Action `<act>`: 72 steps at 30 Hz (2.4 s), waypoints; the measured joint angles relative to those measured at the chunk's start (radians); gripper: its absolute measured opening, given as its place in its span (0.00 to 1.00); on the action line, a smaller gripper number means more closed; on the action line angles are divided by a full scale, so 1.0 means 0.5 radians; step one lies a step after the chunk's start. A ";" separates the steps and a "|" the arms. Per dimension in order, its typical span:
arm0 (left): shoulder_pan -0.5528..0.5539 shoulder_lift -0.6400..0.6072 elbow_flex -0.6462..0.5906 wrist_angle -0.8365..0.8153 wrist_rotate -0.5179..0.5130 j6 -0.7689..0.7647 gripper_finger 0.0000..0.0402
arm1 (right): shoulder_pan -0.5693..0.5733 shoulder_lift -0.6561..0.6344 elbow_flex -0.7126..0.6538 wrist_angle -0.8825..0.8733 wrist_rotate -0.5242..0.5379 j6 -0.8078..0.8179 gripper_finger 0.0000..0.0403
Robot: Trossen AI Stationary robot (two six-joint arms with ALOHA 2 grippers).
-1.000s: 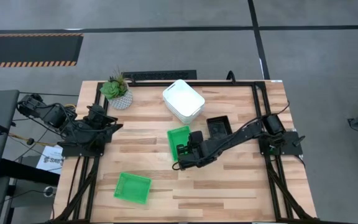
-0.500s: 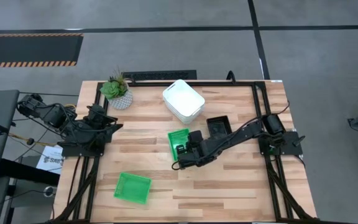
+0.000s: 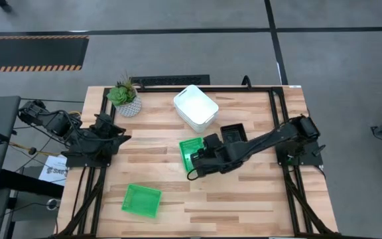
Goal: Stack baskets by color
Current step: Stack the bottom green bin on the green bin
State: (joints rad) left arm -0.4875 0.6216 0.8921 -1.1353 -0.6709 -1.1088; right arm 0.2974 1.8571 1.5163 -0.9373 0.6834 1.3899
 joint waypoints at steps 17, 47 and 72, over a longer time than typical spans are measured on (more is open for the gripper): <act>0.000 0.000 0.000 0.001 0.269 -0.022 0.56 | 0.235 0.399 0.036 2.182 -0.224 -1.181 0.55; 0.000 0.000 0.000 0.000 0.283 -0.032 0.56 | 0.067 1.438 1.382 1.442 -0.641 -1.893 0.55; 0.000 0.001 0.000 0.000 0.273 -0.005 0.56 | 0.056 1.434 1.374 1.258 -0.643 -1.891 0.55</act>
State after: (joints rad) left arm -0.4873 0.6220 0.8921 -1.1355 -0.5346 -1.1110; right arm 0.3256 2.5744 2.2032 -0.3080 0.3618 0.4446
